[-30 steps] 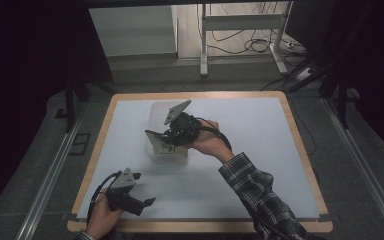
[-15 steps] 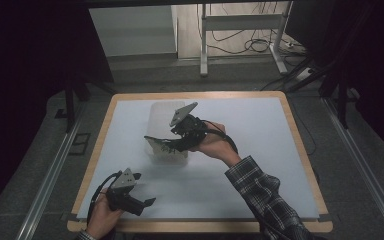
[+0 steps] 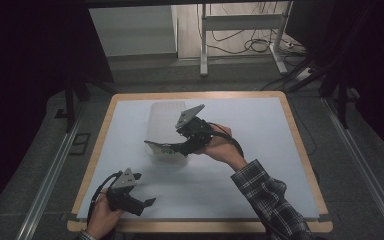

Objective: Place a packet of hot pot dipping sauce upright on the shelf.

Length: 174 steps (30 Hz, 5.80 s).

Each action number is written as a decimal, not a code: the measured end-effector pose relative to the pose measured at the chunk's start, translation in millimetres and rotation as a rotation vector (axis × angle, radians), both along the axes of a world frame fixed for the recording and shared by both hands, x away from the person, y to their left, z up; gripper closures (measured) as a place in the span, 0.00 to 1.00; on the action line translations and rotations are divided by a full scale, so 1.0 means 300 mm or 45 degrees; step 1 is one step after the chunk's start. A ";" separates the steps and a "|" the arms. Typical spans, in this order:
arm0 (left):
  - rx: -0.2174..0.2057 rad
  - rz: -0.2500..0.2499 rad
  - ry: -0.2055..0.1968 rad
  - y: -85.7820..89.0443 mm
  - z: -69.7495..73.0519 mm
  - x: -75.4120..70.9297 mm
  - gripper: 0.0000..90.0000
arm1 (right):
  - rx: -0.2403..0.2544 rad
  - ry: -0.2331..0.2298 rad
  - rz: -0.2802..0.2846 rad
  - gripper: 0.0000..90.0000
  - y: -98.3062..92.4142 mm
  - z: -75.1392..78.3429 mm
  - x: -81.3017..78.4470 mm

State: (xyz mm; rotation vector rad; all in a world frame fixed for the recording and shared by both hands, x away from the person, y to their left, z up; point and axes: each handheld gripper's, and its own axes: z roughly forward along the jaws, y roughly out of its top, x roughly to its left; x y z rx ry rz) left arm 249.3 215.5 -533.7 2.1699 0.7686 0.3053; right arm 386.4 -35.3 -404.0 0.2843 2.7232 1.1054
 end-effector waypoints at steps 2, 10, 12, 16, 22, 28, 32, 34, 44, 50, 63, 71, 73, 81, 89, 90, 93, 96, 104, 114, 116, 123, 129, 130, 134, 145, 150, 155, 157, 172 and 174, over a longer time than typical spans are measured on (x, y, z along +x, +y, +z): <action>0.003 0.000 0.001 -0.001 -0.001 0.000 0.00 | 0.005 -0.001 0.000 0.39 -0.007 -0.001 -0.003; 0.013 -0.003 0.003 -0.003 -0.002 0.000 0.00 | 0.008 0.008 -0.019 0.36 -0.036 -0.008 -0.019; 0.010 -0.001 0.002 -0.002 -0.002 0.000 0.00 | 0.010 0.012 -0.024 0.35 -0.044 -0.009 -0.023; 0.011 0.002 0.001 -0.002 -0.001 0.000 0.00 | 0.033 0.029 -0.035 0.32 -0.062 -0.011 -0.026; 0.009 0.005 -0.002 -0.001 -0.001 0.000 0.00 | 0.065 0.048 -0.052 0.28 -0.089 -0.010 -0.034; 0.010 0.006 -0.002 -0.002 -0.001 0.000 0.00 | 0.106 0.072 -0.092 0.25 -0.123 -0.014 -0.035; 0.010 0.008 0.001 -0.002 -0.001 0.000 0.00 | 0.125 0.064 -0.103 0.23 -0.149 -0.020 -0.038; 0.012 0.008 0.001 -0.003 -0.002 0.000 0.00 | 0.134 0.060 -0.108 0.21 -0.162 -0.023 -0.042; 0.020 0.007 0.004 -0.004 -0.003 0.000 0.00 | 0.165 0.032 -0.154 0.18 -0.222 -0.046 -0.055; 0.024 0.006 0.005 -0.005 -0.004 0.001 0.00 | 0.184 0.014 -0.176 0.16 -0.257 -0.060 -0.060; 0.020 0.003 -0.005 -0.005 0.000 -0.002 0.00 | 0.232 0.013 -0.267 0.11 -0.322 -0.070 -0.054; 0.009 0.004 -0.007 -0.006 0.001 -0.003 0.00 | 0.252 0.019 -0.307 0.10 -0.352 -0.070 -0.060; 0.009 0.002 -0.006 -0.005 0.001 -0.003 0.00 | 0.253 0.022 -0.313 0.10 -0.361 -0.071 -0.061; 0.009 0.002 -0.008 -0.007 0.002 -0.004 0.00 | 0.232 0.022 -0.355 0.08 -0.400 -0.081 -0.066; 0.007 0.001 -0.003 -0.007 0.001 -0.004 0.00 | 0.247 0.031 -0.394 0.06 -0.449 -0.084 -0.069; 0.007 0.000 -0.003 -0.008 0.001 -0.004 0.00 | 0.251 0.031 -0.397 0.06 -0.455 -0.083 -0.069; 0.007 0.000 -0.002 -0.008 0.001 -0.004 0.00 | 0.247 0.031 -0.411 0.05 -0.470 -0.083 -0.069; 0.008 -0.002 -0.001 -0.008 0.000 -0.004 0.00 | 0.246 0.025 -0.422 0.05 -0.483 -0.084 -0.070; 0.012 -0.004 0.002 -0.010 -0.001 -0.004 0.00 | 0.247 0.020 -0.447 0.04 -0.511 -0.092 -0.079; 0.016 -0.010 0.005 -0.012 -0.003 -0.003 0.00 | 0.278 0.078 -0.509 0.00 -0.564 -0.108 -0.100; 0.018 -0.012 0.006 -0.012 -0.003 -0.002 0.00 | 0.281 0.079 -0.514 0.00 -0.569 -0.107 -0.104; 0.024 -0.019 0.009 -0.014 -0.004 -0.003 0.00 | 0.272 0.092 -0.569 0.00 -0.600 -0.121 -0.130; 0.024 -0.020 0.008 -0.014 -0.004 -0.003 0.00 | 0.241 0.077 -0.580 0.00 -0.623 -0.137 -0.155; 0.024 -0.020 0.008 -0.014 -0.004 -0.003 0.00 | 0.243 0.072 -0.583 0.00 -0.627 -0.140 -0.160; 0.020 -0.015 0.008 -0.016 -0.005 -0.003 0.00 | 0.228 0.041 -0.595 0.00 -0.644 -0.143 -0.184; 0.025 -0.019 0.010 -0.017 -0.006 -0.002 0.00 | 0.225 0.018 -0.627 0.00 -0.710 -0.157 -0.251; 0.025 -0.020 0.011 -0.017 -0.006 -0.002 0.00 | 0.221 0.012 -0.640 0.00 -0.737 -0.164 -0.273; 0.022 -0.018 0.010 -0.017 -0.006 -0.002 0.00 | 0.209 0.013 -0.664 0.00 -0.765 -0.176 -0.297; 0.023 -0.018 0.010 -0.017 -0.005 -0.002 0.00 | 0.202 0.010 -0.671 0.00 -0.773 -0.183 -0.305; 0.022 -0.019 0.014 -0.017 -0.005 -0.002 0.00 | 0.170 0.010 -0.674 0.00 -0.805 -0.225 -0.352; 0.023 -0.020 0.014 -0.017 -0.006 -0.002 0.00 | 0.161 0.014 -0.673 0.00 -0.809 -0.231 -0.357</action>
